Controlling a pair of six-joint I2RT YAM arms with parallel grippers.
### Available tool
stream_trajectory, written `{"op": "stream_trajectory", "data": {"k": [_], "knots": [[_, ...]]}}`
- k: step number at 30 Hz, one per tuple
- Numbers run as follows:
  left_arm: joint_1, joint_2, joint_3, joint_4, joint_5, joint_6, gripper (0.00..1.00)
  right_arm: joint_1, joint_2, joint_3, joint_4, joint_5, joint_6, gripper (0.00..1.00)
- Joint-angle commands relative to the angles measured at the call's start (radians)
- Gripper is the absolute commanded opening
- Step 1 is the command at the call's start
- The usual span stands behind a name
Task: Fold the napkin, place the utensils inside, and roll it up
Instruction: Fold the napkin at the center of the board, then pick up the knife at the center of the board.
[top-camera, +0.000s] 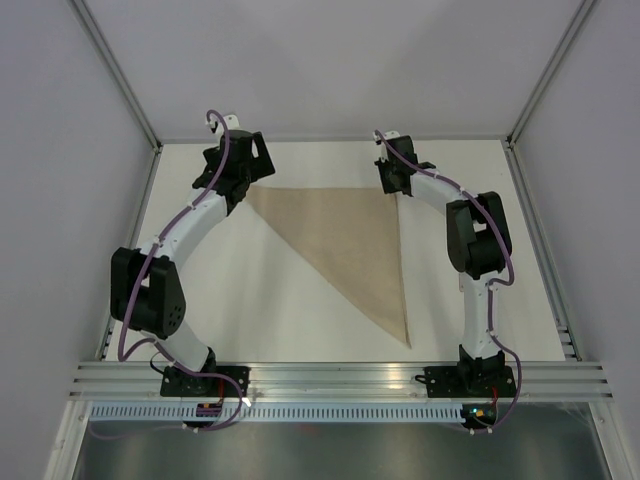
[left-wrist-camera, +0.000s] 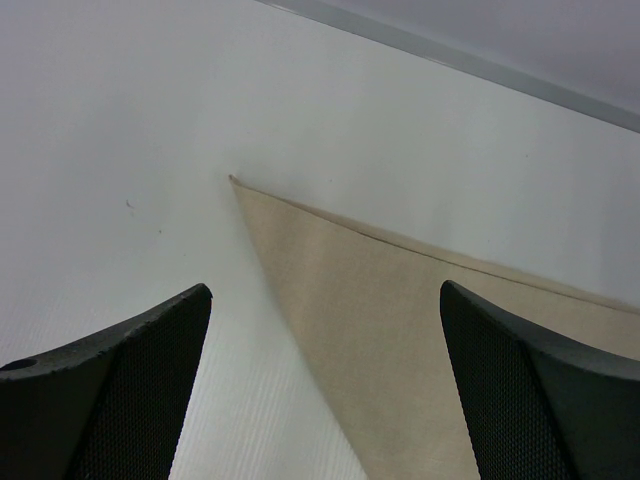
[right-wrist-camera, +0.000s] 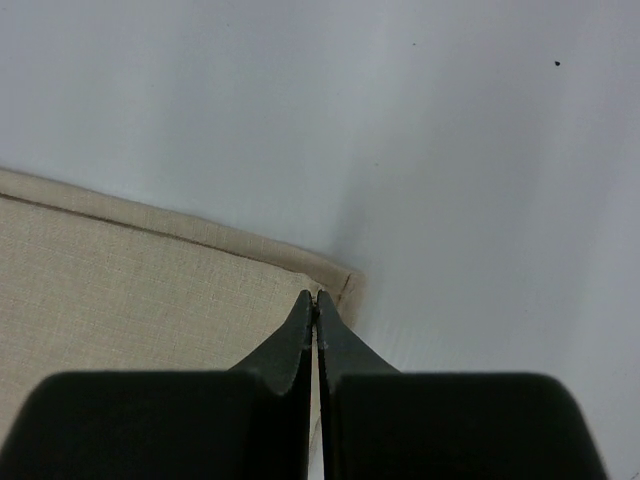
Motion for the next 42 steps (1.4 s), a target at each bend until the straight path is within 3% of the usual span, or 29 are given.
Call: {"op": "stream_trajectory", "data": {"k": [1,4,8,12,18,20,21,24,30,34,42], "knots": [[0.007,0.017,0.024,0.025,0.013,-0.030,1.00,-0.016,0.026,0.051,0.019,0.050,-0.012,0.01],[0.007,0.018,0.019,0.031,0.016,-0.030,1.00,-0.023,0.045,0.057,0.017,0.059,-0.015,0.10],[0.009,0.015,0.001,0.046,0.022,-0.030,1.00,-0.031,0.055,0.058,0.017,0.068,-0.024,0.36],[0.010,0.015,-0.011,0.054,0.031,-0.031,1.00,-0.034,0.050,0.068,0.013,0.073,-0.026,0.50],[0.012,-0.017,-0.054,0.085,0.065,-0.051,1.00,-0.097,-0.052,0.127,-0.104,-0.021,-0.036,0.51],[0.012,-0.031,-0.089,0.117,0.093,-0.059,1.00,-0.135,-0.123,0.128,-0.198,-0.079,-0.053,0.44],[0.012,-0.048,-0.100,0.126,0.103,-0.065,1.00,-0.161,-0.147,0.102,-0.229,-0.163,-0.070,0.43],[0.012,-0.075,-0.132,0.152,0.151,-0.073,1.00,-0.275,-0.255,-0.005,-0.328,-0.229,-0.171,0.42],[0.012,-0.124,-0.215,0.224,0.286,-0.109,1.00,-0.491,-0.401,-0.257,-0.463,-0.259,-0.287,0.40],[0.012,-0.158,-0.254,0.231,0.326,-0.114,1.00,-0.508,-0.558,-0.441,-0.446,-0.237,-0.273,0.49],[0.012,-0.198,-0.277,0.263,0.360,-0.106,1.00,-0.508,-0.685,-0.612,-0.492,-0.271,-0.202,0.51]]}}
